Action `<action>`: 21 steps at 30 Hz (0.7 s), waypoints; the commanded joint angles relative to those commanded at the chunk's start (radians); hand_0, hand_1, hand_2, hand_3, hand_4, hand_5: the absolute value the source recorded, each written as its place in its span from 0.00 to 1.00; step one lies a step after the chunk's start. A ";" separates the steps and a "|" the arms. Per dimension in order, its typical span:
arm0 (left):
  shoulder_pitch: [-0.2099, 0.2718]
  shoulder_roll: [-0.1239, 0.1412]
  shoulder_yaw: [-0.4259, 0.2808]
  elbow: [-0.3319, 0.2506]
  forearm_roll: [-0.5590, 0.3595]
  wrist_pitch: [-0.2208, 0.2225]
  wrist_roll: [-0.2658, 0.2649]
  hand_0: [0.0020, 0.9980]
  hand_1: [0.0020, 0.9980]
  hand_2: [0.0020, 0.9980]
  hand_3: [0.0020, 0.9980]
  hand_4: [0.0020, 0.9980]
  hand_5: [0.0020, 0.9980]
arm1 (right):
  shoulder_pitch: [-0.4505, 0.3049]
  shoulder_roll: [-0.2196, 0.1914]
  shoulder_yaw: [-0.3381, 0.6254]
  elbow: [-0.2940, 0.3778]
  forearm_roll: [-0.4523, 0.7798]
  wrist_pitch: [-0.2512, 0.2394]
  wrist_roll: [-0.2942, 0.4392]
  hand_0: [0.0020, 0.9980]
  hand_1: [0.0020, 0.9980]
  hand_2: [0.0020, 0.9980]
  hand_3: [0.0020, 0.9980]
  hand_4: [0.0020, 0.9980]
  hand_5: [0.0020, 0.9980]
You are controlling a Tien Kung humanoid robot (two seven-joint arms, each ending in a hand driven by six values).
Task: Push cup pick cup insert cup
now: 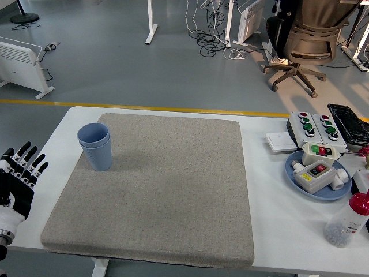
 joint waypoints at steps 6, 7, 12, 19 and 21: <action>-0.001 0.000 -0.002 0.005 0.014 0.008 -0.003 0.89 0.89 0.93 0.88 0.54 1.00 | 0.003 0.001 0.005 -0.001 -0.004 0.003 0.001 0.67 0.60 0.62 0.57 0.10 0.45; -0.003 0.000 0.000 0.007 0.015 0.009 -0.003 0.89 0.89 0.93 0.88 0.54 1.00 | 0.003 0.001 0.009 -0.002 -0.010 0.004 0.001 0.67 0.60 0.62 0.57 0.10 0.45; -0.004 -0.002 0.007 0.011 0.028 0.017 -0.001 0.89 0.89 0.93 0.88 0.54 1.00 | 0.003 0.003 0.016 -0.002 -0.019 0.006 -0.001 0.67 0.61 0.62 0.57 0.10 0.45; -0.003 -0.001 0.005 0.011 0.031 0.024 -0.001 0.89 0.89 0.93 0.88 0.54 1.00 | 0.004 0.003 0.014 -0.002 -0.018 0.007 0.001 0.67 0.60 0.62 0.56 0.10 0.45; -0.003 -0.001 0.004 0.011 0.030 0.025 -0.002 0.89 0.89 0.93 0.88 0.54 1.00 | 0.005 0.003 0.014 -0.002 -0.018 0.007 0.000 0.67 0.60 0.62 0.56 0.10 0.45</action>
